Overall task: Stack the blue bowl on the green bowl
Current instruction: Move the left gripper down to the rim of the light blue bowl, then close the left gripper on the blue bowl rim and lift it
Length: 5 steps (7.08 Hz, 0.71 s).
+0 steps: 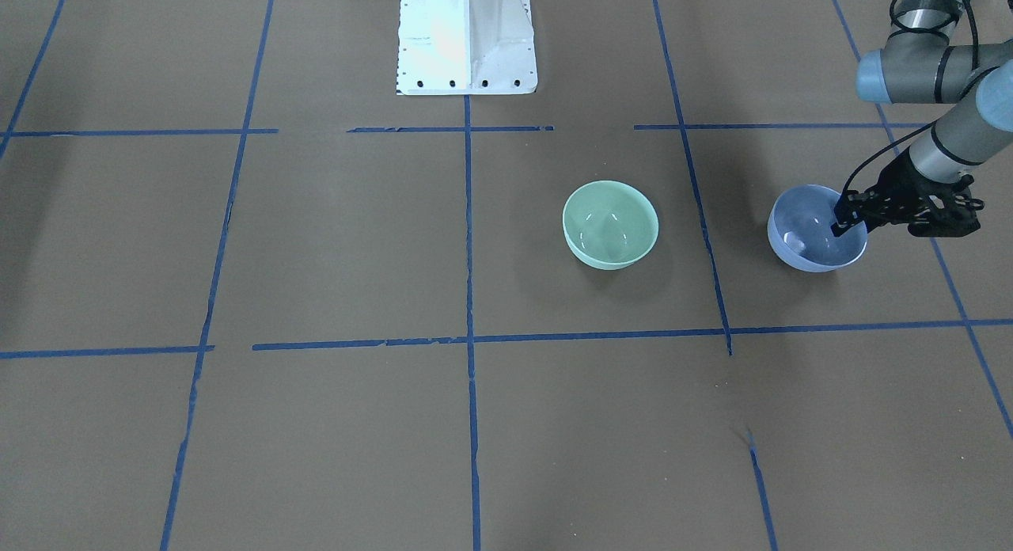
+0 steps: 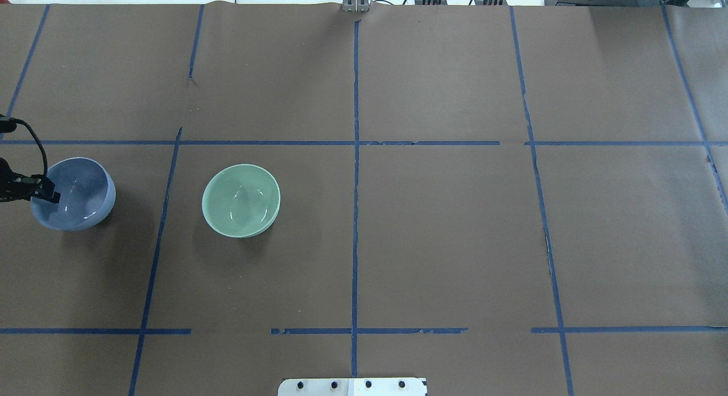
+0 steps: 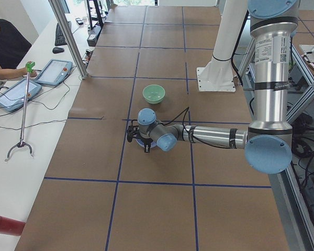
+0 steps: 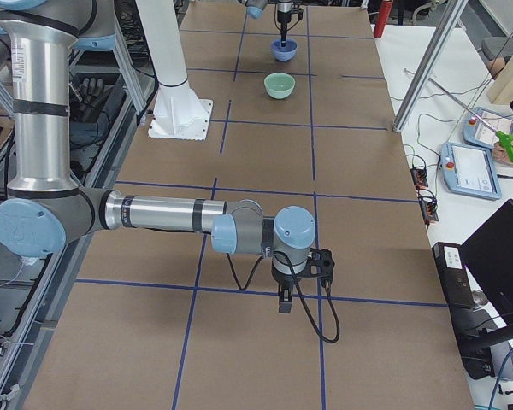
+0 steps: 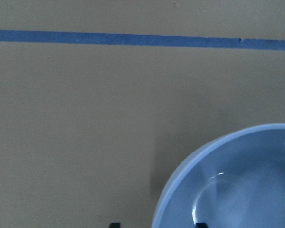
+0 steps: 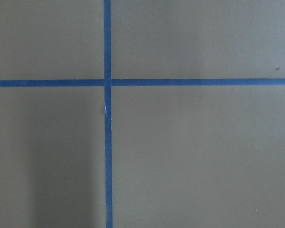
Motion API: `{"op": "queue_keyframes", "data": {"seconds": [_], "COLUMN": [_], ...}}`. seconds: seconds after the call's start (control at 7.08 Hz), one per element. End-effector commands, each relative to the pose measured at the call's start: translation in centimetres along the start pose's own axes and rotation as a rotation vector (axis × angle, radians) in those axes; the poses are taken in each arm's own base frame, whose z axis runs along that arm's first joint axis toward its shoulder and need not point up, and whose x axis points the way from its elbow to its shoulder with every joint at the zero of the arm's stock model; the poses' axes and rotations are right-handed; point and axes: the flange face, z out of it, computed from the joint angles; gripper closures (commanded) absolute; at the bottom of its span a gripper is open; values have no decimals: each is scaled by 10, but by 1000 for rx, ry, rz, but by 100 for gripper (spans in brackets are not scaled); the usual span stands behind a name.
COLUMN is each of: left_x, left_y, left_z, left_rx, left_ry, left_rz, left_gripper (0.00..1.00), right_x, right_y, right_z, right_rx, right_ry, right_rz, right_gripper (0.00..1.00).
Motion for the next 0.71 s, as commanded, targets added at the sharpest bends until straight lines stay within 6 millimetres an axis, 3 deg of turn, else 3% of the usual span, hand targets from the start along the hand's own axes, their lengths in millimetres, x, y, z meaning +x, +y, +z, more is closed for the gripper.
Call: {"op": "queue_keyframes", "data": {"seconds": [0.0, 0.14, 0.28, 0.56], "left_x": [5, 12, 5, 5], "left_y": [3, 4, 9, -4], "left_z": [-12, -32, -63, -146], "left_rx": [17, 39, 73, 67], "left_ry": [11, 27, 33, -13], "left_rz": [31, 81, 113, 127], "left_gripper": [100, 100, 100, 100], "right_x": [0, 0, 0, 0], "right_y": [0, 0, 0, 0], "right_z": [0, 0, 0, 0], "right_rx": [0, 0, -1, 0], "right_ry": [0, 0, 0, 0], "right_rz": [0, 0, 1, 0], "right_gripper": [0, 0, 0, 0]}}
